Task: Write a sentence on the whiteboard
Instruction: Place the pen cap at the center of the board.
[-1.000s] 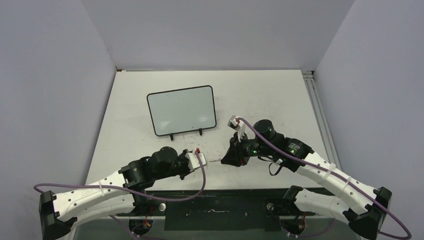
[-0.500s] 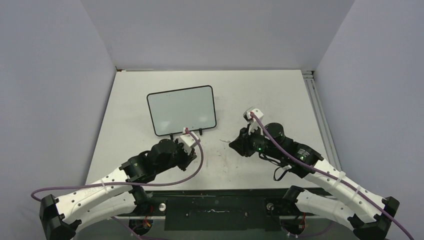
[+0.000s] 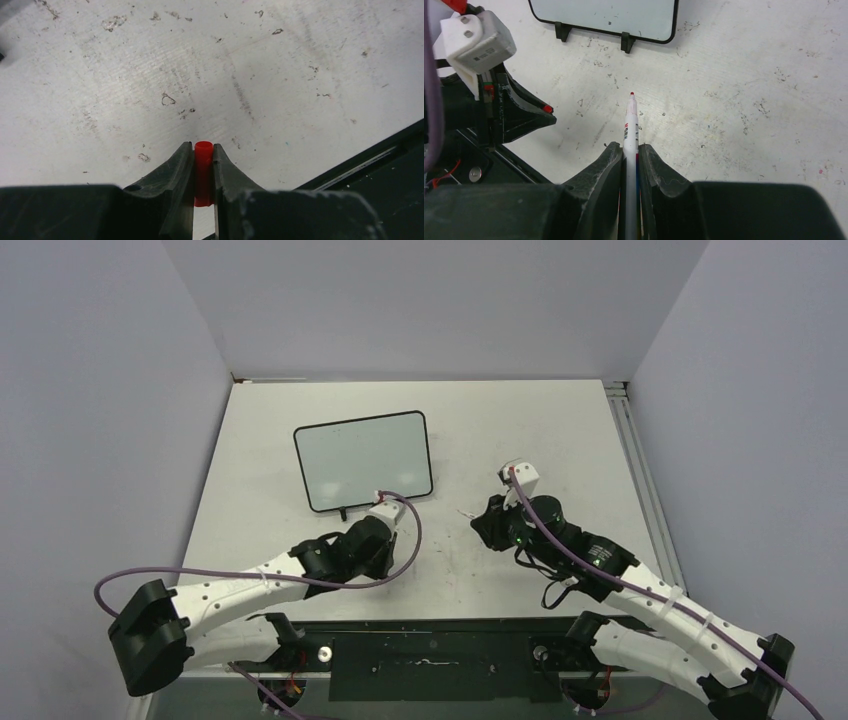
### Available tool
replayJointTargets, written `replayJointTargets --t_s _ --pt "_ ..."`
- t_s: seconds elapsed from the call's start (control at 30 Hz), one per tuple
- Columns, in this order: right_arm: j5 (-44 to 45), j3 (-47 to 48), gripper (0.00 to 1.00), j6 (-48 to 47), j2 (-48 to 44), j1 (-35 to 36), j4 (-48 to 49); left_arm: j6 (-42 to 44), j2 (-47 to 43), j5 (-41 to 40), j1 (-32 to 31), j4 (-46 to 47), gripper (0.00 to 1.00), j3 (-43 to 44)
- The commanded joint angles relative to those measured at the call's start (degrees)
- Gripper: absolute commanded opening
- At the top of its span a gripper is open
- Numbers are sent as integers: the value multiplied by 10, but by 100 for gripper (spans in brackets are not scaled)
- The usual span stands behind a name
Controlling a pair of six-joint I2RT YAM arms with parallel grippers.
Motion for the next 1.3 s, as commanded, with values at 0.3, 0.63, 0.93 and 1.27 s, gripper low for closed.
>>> replayJointTargets --t_s 0.3,0.63,0.93,1.27 --pt "28 -24 5 18 -30 -2 29 -53 121 -9 5 42 8 -2" --pt "27 -31 5 21 -25 -2 34 -61 145 -5 6 66 29 -18" --pt "34 -28 5 23 -21 -1 39 -69 116 -43 10 53 47 -12" --pt "40 -28 5 27 -18 -2 52 -64 38 -49 97 53 69 -1"
